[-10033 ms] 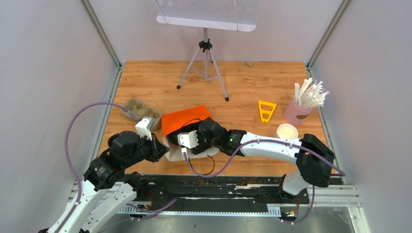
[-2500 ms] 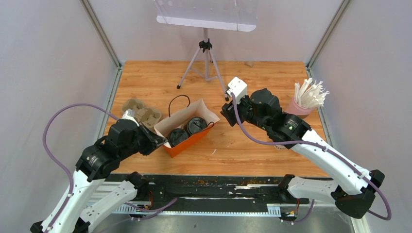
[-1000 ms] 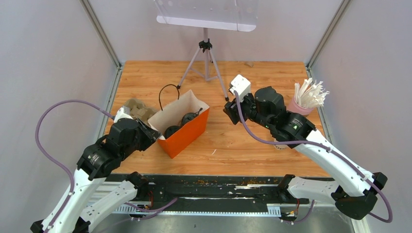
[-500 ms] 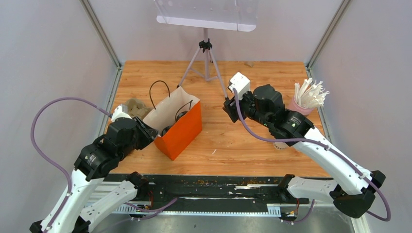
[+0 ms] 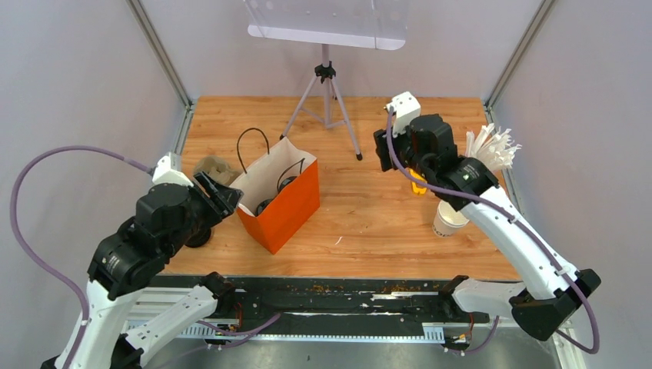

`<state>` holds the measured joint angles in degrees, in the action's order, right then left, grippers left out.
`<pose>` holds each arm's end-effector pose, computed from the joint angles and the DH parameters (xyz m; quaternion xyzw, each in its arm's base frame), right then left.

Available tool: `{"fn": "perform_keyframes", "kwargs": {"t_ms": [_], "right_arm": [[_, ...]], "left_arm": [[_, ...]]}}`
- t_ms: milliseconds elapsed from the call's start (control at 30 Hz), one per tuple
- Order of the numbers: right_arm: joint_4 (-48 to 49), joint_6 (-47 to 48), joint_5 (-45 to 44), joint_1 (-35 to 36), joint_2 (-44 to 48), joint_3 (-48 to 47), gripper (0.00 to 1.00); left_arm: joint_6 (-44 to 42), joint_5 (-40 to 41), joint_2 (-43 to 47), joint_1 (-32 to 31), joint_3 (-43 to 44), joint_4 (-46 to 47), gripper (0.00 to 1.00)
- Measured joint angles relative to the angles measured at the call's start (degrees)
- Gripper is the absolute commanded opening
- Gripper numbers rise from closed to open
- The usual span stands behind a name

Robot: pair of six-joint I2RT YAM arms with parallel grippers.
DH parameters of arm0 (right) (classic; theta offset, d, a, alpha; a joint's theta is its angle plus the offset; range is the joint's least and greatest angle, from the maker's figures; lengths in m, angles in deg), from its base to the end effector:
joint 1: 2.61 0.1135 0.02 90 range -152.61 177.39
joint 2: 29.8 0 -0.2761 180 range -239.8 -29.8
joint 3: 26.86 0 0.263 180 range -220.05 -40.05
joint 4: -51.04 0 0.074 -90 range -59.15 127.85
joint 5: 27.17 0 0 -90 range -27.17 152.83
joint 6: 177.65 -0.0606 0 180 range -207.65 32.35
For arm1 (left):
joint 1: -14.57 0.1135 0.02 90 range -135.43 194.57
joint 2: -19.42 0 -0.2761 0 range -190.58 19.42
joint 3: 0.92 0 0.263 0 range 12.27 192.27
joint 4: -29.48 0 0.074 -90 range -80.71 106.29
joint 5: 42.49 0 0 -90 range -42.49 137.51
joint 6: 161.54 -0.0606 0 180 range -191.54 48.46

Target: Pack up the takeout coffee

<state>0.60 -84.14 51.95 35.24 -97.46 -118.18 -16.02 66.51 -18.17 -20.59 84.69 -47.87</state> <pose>0.2243 0.1598 0.4143 -0.2529 0.8107 0.0769 0.5224 0.0862 -0.0366 0.4131 -0.2325 0.8231 -0.2542 0.4515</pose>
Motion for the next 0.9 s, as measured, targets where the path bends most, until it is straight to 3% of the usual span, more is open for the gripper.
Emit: {"fn": "perform_keyframes", "kwargs": {"t_ms": [100, 133, 167, 200, 500, 900], "right_arm": [[-2.08, -0.2, -1.53, -5.14, -1.86, -2.16, 0.61], [-2.89, -0.07, -2.12, -7.3, -2.6, -2.91, 0.62], [-3.48, 0.13, -2.67, -9.6, -3.37, -3.39, 0.62], [-3.96, 0.42, -3.15, -11.85, -4.11, -3.65, 0.62], [-9.22, 3.85, -3.61, -30.45, -10.67, -7.82, 0.57], [-12.37, 8.04, -3.37, -36.83, -12.02, -7.1, 0.53]], "left_arm": [[-2.67, 0.61, -0.04, 0.0, 2.78, 0.07, 0.71], [-3.69, 0.68, -0.04, 0.0, 3.65, 0.07, 0.79], [-4.87, 0.74, -0.04, 0.0, 4.42, 0.09, 0.97], [-6.05, 0.79, -0.04, 0.0, 5.11, 0.07, 0.99], [-14.36, 0.66, 0.22, 0.0, 9.07, -1.05, 1.0], [-17.2, 0.42, 3.04, 0.0, 5.35, -1.22, 1.0]]}}
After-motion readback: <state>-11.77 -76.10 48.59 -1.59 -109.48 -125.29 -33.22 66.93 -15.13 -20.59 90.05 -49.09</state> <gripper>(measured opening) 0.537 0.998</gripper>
